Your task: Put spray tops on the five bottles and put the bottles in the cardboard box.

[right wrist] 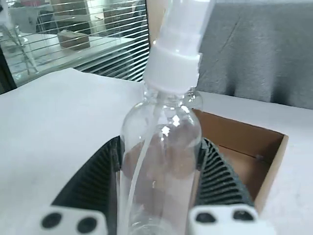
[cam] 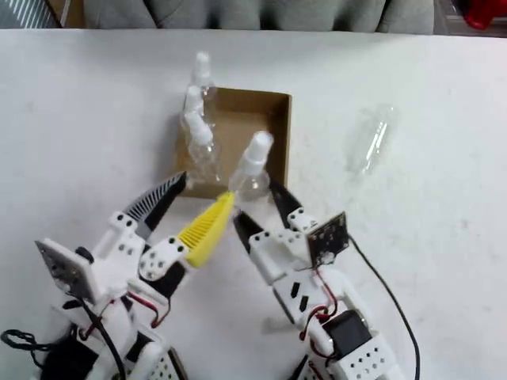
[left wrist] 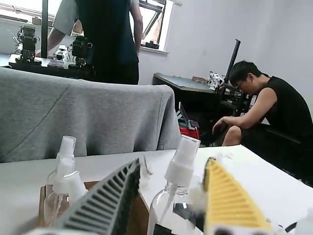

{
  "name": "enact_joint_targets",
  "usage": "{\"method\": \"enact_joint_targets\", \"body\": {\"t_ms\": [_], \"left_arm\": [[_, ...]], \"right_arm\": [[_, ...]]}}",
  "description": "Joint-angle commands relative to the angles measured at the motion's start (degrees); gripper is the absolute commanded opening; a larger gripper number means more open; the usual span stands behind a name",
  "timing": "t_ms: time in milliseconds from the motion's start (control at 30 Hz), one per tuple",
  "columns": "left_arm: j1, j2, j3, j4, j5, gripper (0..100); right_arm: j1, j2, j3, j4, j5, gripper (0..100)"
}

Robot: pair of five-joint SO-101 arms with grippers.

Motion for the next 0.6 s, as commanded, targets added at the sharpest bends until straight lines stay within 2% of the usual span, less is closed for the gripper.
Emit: {"method": "enact_joint_targets", "body": {"t_ms": [0, 133, 300, 433, 567], "left_arm": [[0.4, 0.22, -3.52, -0.35, 0.18, 2], [2.07, 0.04, 0.26, 0.09, -0.09, 5], [13.58, 0.04, 6.95, 0.09, -9.67, 2], [19.65, -0.04, 11.78, -0.35, -10.2, 2], [24.84, -0.04, 16.18, -2.9, -9.14, 2]], "right_arm": [[3.3, -0.66, -0.44, -2.95, 0.18, 1.6], [5.32, -0.66, -0.62, -5.76, 0.18, 1.6], [8.4, -0.57, -2.37, -8.13, -1.58, 1.6], [11.03, -0.57, -5.1, -8.22, -5.45, 1.6], [10.77, -0.57, -6.59, -8.4, -6.77, 1.6]]}}
